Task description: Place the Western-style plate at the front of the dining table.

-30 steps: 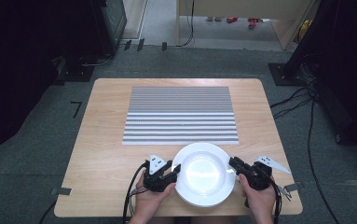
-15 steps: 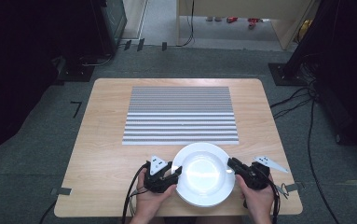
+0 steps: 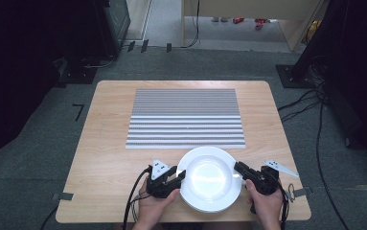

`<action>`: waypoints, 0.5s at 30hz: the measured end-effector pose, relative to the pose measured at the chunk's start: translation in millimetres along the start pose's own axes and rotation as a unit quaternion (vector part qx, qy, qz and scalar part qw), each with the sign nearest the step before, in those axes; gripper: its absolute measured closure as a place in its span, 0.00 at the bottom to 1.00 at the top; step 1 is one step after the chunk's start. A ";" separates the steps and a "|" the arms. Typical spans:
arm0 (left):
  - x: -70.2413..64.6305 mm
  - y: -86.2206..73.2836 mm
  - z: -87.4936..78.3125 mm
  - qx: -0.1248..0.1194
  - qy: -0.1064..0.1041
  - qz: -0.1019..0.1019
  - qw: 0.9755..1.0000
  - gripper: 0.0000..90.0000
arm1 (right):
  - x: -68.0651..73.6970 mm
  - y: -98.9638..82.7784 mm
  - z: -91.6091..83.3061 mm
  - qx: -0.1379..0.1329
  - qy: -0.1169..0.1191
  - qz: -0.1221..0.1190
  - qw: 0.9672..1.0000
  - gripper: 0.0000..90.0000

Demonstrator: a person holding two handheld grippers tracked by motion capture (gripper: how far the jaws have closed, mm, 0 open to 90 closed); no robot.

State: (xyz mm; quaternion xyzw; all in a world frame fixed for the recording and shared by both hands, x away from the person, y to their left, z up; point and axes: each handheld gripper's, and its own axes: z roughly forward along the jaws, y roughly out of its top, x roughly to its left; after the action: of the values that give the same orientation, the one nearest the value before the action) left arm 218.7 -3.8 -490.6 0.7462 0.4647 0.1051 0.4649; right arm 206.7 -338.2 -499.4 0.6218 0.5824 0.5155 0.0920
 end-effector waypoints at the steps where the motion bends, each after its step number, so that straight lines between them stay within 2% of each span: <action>1: 0.0 0.0 0.0 0.000 0.000 0.000 1.000 0.67 | -1.2 -0.7 -0.6 -0.001 0.003 0.006 1.000 0.88; 6: 1.1 -2.2 -2.1 -0.002 -0.007 -0.001 1.000 0.67 | -2.2 -1.8 -4.2 0.003 0.005 0.019 1.000 0.89; 10: 3.2 -4.6 -4.3 0.001 -0.019 -0.008 1.000 0.65 | -5.0 -1.9 -7.9 0.012 0.013 0.049 0.999 0.90; 15: 3.6 -7.1 -6.9 0.000 -0.027 -0.005 1.000 0.64 | -3.9 -3.4 -9.1 0.009 0.015 0.050 0.999 0.85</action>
State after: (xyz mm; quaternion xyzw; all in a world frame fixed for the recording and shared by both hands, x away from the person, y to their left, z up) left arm 212.4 4.2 -493.4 0.7466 0.4559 0.0828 0.4773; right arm 198.6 -344.8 -499.8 0.6430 0.5566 0.5235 0.0515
